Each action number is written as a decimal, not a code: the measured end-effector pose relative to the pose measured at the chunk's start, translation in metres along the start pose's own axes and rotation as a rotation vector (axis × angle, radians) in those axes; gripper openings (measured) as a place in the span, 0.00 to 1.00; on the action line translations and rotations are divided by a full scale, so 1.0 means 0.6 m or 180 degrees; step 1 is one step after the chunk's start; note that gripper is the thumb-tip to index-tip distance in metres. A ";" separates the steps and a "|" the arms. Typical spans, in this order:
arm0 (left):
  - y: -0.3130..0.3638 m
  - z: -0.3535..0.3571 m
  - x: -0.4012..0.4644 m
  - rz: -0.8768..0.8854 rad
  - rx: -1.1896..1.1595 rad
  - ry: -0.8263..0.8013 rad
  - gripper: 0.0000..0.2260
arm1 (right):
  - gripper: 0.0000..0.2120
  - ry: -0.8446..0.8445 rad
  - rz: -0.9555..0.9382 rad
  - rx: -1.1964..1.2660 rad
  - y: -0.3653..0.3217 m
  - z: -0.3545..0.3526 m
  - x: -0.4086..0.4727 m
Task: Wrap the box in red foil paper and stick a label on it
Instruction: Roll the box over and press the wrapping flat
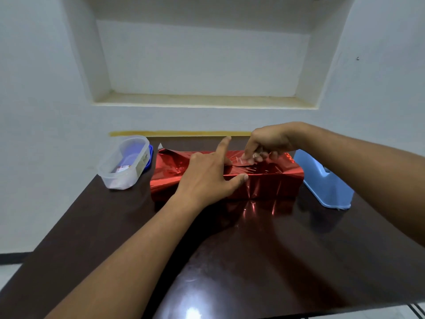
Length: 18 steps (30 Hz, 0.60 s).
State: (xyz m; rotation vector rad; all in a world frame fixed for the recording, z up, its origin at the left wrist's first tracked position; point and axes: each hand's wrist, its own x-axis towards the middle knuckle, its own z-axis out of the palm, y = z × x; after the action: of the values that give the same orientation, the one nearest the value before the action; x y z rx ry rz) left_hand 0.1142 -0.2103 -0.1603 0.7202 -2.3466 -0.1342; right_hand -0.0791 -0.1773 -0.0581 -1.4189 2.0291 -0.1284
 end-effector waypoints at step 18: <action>-0.003 0.005 0.001 0.0171 0.0104 0.0079 0.27 | 0.11 0.0133 0.0155 -0.0138 -0.005 0.011 0.017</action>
State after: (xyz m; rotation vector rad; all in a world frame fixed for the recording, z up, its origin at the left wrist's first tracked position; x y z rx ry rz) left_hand 0.1130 -0.2121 -0.1627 0.6703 -2.3469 -0.0631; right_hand -0.0748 -0.1856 -0.0669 -1.4027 2.1106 -0.0945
